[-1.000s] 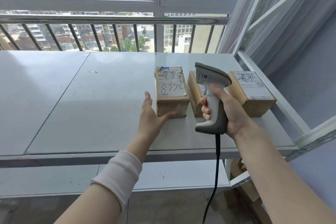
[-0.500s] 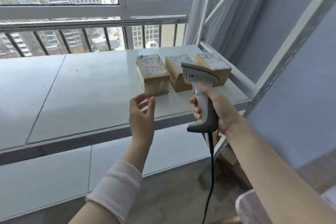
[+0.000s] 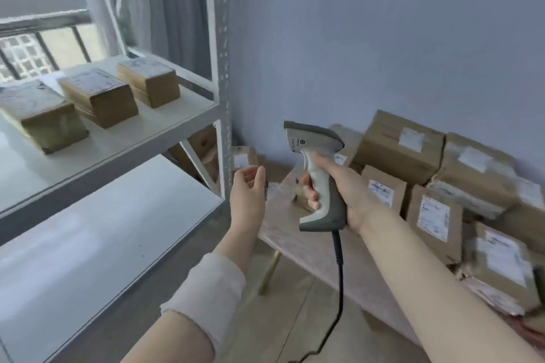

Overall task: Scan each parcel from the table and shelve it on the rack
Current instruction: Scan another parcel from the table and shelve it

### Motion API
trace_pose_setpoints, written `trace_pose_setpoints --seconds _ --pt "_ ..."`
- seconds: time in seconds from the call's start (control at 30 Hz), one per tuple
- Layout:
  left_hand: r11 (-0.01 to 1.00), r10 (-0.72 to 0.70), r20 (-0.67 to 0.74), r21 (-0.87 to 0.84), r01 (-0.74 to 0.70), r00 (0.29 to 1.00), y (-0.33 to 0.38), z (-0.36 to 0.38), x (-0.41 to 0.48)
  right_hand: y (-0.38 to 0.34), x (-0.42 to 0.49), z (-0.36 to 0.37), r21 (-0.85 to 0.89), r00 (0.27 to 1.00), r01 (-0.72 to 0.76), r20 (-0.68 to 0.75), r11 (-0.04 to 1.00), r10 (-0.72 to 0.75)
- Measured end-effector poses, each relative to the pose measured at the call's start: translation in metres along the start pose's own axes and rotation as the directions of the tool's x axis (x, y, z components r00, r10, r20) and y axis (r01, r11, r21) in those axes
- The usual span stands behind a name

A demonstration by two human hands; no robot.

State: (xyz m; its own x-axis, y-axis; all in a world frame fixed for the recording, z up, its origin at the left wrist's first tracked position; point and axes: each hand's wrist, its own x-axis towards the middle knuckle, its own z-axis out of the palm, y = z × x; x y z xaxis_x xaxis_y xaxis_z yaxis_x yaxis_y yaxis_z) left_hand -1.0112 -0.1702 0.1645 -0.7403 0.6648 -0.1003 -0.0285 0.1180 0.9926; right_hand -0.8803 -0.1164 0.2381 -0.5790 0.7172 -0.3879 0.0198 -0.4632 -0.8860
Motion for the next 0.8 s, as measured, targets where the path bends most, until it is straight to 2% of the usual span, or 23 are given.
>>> trace_pose_setpoints --seconds 0.2,0.47,0.57,0.73,0.8 --pt "0.998 -0.012 0.282 0.068 -0.007 0.959 0.003 0.14 -0.079 0.001 -0.087 -0.143 0.103 0.969 0.08 -0.242 0.991 -0.053" --pt "0.99 -0.061 0.568 0.139 -0.023 0.821 -0.018 0.33 -0.226 0.021 -0.218 -0.341 0.191 0.879 0.188 -0.47 0.963 -0.079" --pt "0.982 -0.11 0.645 0.188 -0.017 0.756 -0.028 0.387 -0.276 0.028 -0.262 -0.401 0.211 0.833 0.203 -0.55 0.956 -0.055" --pt "0.955 -0.193 0.731 0.292 -0.045 0.654 -0.04 0.459 -0.327 0.03 -0.316 -0.474 0.232 0.737 0.311 -0.672 0.922 -0.079" --pt "0.935 -0.218 0.735 0.345 -0.077 0.643 -0.046 0.482 -0.332 0.03 -0.33 -0.497 0.238 0.696 0.334 -0.714 0.912 -0.069"
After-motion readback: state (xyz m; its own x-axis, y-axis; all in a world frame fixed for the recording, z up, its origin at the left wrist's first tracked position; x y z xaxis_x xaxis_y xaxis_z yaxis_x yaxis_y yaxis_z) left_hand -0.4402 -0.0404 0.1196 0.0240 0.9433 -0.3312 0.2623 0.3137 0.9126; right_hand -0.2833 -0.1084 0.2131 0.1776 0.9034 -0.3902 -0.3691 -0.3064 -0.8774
